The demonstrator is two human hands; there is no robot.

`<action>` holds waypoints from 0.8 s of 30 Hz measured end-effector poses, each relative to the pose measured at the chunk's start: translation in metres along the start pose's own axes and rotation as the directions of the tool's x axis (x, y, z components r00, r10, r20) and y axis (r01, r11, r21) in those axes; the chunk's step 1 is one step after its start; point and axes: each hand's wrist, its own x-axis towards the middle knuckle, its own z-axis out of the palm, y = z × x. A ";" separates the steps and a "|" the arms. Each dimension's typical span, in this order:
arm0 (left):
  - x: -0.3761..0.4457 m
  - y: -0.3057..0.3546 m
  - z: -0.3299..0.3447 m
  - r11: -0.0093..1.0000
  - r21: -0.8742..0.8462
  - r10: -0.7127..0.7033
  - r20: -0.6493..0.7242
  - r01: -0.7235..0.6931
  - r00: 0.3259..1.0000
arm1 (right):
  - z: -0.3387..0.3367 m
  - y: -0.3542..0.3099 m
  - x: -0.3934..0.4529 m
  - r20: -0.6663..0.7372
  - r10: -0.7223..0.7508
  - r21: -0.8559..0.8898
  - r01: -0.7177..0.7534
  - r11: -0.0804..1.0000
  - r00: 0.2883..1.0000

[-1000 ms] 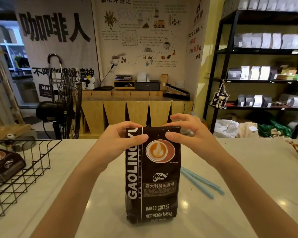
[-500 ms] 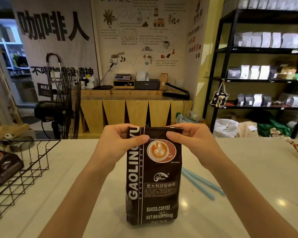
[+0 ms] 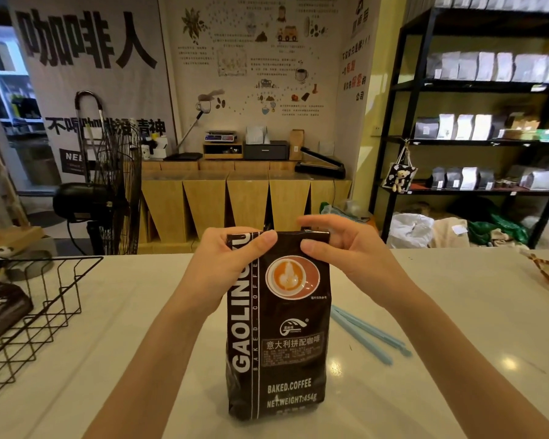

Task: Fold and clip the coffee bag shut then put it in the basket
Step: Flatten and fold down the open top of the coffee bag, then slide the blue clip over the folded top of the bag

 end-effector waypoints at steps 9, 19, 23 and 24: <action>0.003 -0.007 -0.002 1.000 0.015 -0.009 -0.033 0.009 0.999 | -0.046 0.043 -0.024 -0.075 0.240 -0.277 -0.251 0.927 0.968; 0.001 -0.006 0.000 1.000 0.003 -0.019 -0.022 0.019 1.000 | -0.074 0.125 -0.073 -0.266 0.425 -0.837 -0.426 0.345 0.865; -0.001 -0.006 0.000 1.000 -0.013 -0.026 -0.024 0.025 0.999 | -0.078 0.115 -0.061 -0.377 0.220 -0.667 -0.429 0.609 0.899; -0.001 -0.006 -0.001 0.999 -0.013 -0.029 -0.026 0.029 0.999 | -0.078 0.104 -0.054 -0.420 0.155 -0.583 -0.397 0.709 0.894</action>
